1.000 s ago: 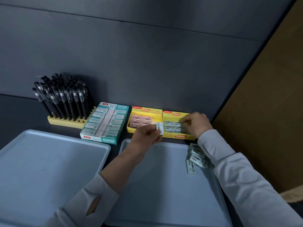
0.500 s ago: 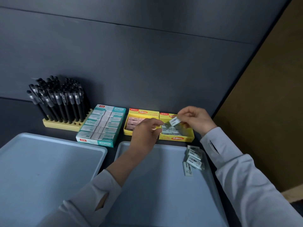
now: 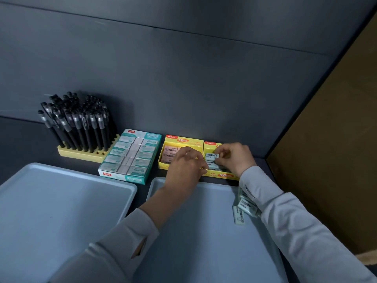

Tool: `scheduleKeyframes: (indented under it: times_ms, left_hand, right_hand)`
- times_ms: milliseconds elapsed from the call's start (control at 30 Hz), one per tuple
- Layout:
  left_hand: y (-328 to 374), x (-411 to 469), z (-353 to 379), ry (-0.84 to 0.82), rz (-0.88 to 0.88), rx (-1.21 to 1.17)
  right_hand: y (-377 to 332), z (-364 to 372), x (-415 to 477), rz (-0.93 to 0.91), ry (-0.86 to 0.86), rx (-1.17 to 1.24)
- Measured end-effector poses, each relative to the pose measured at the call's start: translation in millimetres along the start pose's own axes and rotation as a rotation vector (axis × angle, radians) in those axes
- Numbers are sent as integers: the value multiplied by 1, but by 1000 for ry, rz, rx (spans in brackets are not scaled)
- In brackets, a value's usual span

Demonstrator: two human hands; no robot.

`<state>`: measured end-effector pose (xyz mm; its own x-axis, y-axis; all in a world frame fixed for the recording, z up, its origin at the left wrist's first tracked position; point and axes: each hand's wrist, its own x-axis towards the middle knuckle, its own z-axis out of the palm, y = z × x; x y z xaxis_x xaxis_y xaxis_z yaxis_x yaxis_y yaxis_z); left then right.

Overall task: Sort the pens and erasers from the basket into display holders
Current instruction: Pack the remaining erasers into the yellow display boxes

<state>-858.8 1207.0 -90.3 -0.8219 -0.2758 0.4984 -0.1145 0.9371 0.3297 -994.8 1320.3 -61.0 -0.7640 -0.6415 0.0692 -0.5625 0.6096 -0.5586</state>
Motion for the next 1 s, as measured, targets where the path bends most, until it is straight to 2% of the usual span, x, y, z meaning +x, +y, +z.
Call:
scheduleKeyframes:
  times_ms: [100, 267, 367, 467, 533, 600, 700, 800, 900, 1000]
  left_hand:
    - [-1, -1, 2, 15, -15, -37]
    - [-2, -2, 6, 3, -44, -43]
    - [-3, -4, 7, -13, -43, -41]
    - [0, -9, 6, -21, -33, -19]
    - [13, -16, 2, 0, -24, -71]
    - [35, -25, -3, 6, 10, -133]
    - [77, -42, -1, -152, 30, -190]
    - [107, -55, 10, -279, -12, -159]
    - [114, -61, 15, -323, -39, -48]
    - [106, -66, 14, -358, -45, -14]
  right_hand:
    - [1, 5, 3, -15, 42, -108]
    - [0, 1, 4, -39, 28, -119]
    - [3, -19, -6, -75, 24, 15]
    - [13, -44, -26, -37, 46, 172]
    - [25, -56, -44, 9, 62, 130]
    - [39, -61, -64, 51, 37, -28]
    - [48, -55, -91, 84, -81, -204]
    - [45, -45, -107, 23, -124, -267]
    - [44, -40, -115, 7, -132, -252]
    - [37, -32, -123, -14, -164, -117]
